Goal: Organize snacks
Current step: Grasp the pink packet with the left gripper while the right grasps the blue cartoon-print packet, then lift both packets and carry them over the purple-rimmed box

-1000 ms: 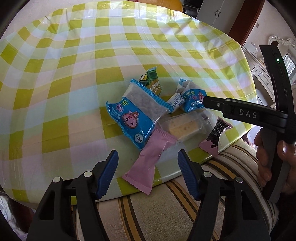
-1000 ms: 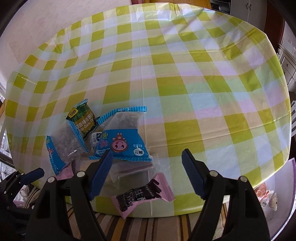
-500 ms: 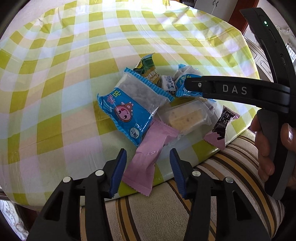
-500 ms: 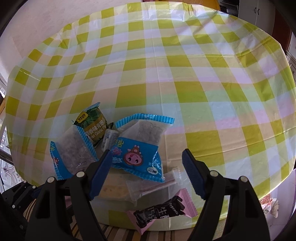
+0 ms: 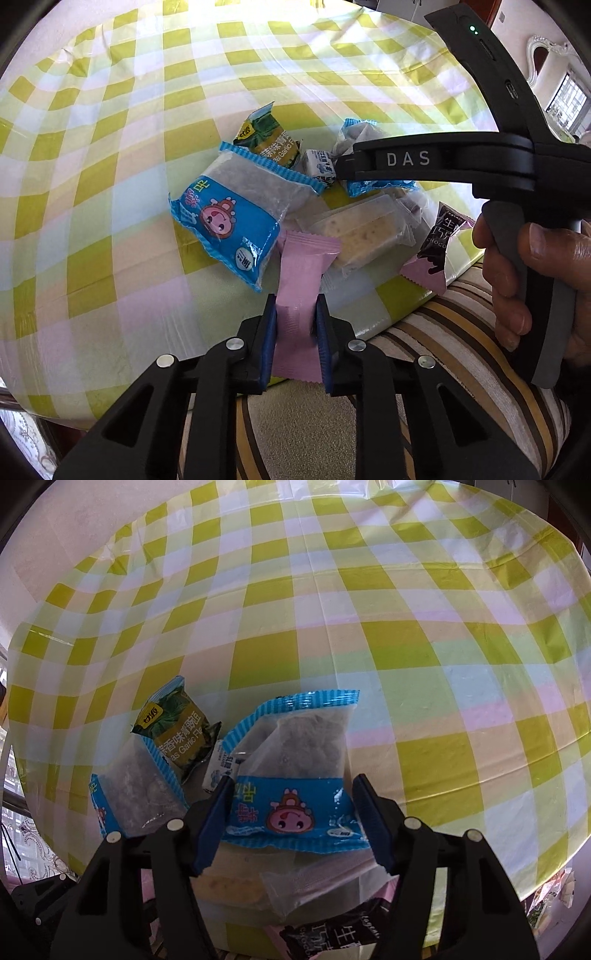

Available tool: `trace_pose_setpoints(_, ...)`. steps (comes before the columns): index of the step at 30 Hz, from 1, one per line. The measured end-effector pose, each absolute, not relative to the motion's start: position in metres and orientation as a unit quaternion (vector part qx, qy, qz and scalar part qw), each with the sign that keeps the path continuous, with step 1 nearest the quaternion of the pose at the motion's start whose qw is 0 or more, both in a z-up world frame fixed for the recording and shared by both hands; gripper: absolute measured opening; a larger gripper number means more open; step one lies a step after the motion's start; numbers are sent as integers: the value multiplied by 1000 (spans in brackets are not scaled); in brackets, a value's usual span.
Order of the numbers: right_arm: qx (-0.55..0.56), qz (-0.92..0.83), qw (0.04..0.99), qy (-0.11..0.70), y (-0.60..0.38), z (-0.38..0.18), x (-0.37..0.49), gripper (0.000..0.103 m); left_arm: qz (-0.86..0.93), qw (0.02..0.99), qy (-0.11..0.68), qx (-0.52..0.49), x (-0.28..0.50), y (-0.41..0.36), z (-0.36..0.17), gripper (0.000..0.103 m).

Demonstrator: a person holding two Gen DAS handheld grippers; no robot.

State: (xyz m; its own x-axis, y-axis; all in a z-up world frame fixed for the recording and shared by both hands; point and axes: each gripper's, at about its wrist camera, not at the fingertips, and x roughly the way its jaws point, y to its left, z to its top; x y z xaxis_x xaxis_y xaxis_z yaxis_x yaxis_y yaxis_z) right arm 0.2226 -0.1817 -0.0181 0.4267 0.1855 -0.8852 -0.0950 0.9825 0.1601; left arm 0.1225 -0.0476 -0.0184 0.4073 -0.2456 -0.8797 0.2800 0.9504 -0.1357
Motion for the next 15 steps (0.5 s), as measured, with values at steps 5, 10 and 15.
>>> trace_pose_setpoints(5, 39, 83, 850, 519, -184, -14, 219, 53, -157, 844, 513, 17, 119, -48, -12, 19)
trace_pose_setpoints(10, 43, 79, 852, 515, -193, -11, 214, 51, -156, 851, 501, 21, 115, -50, -3, 19)
trace_pose_setpoints(15, 52, 71, 858, 506, -206, -4, 207, 51, -157, 856, 493, 25, 109, -54, 5, 19)
